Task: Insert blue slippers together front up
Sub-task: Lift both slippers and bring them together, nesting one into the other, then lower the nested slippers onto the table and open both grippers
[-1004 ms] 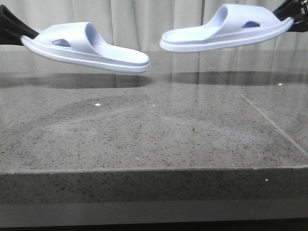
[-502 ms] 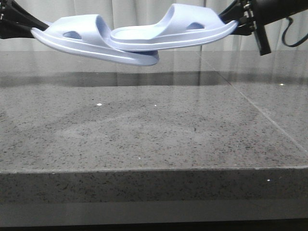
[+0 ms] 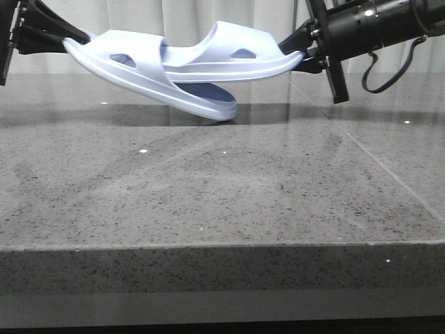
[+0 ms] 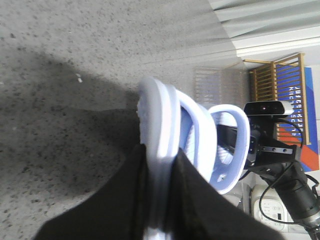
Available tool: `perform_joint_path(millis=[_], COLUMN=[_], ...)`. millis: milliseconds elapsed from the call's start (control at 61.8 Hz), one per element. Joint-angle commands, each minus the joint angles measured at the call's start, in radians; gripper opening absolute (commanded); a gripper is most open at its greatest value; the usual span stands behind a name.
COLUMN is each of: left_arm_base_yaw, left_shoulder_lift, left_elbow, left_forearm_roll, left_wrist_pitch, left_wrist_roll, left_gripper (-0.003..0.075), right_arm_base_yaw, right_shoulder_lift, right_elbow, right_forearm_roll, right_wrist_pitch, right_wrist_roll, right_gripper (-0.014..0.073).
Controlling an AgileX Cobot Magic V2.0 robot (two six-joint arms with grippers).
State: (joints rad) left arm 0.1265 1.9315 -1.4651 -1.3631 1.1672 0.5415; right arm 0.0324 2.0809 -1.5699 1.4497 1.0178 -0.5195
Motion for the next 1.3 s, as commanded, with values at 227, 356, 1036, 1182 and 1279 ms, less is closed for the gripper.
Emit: perform_joint_path(millis=[227,356,1036,1182,1279], left_arm_base_yaw=[-0.099,-0.126,-0.151,-0.151,-0.149], left_shoulder_lift=[-0.057,-0.057,-0.057,-0.057,-0.057], left_elbow=[-0.024,-0.024,-0.024,-0.024,-0.024], left_forearm_roll=[-0.151,-0.162,-0.163,-0.155,-0.155], left_wrist_pitch=[0.010,-0.017,-0.046,-0.046,-0.046], left_wrist_roll=[-0.007,-0.007,0.007,0.007,0.007], left_gripper=[-0.0020,-0.0020,-0.0020,-0.0020,-0.0020], right_arm_base_yaw=[0.043,0.043,0.044,0.039,0.034], right_shoulder_lift=[-0.044,-0.044,-0.044,-0.044,-0.044], right_elbow=[-0.021,-0.021,-0.021,-0.021,-0.021], right_forearm_roll=[0.125,0.125,0.116,0.093,0.086], right_wrist_pitch=[0.079,0.086,0.124,0.130,0.138], right_wrist_roll=[-0.016,-0.016,-0.016,-0.016,-0.016], right_gripper=[-0.0108,-0.0108,-0.0106,-0.0072,-0.0007])
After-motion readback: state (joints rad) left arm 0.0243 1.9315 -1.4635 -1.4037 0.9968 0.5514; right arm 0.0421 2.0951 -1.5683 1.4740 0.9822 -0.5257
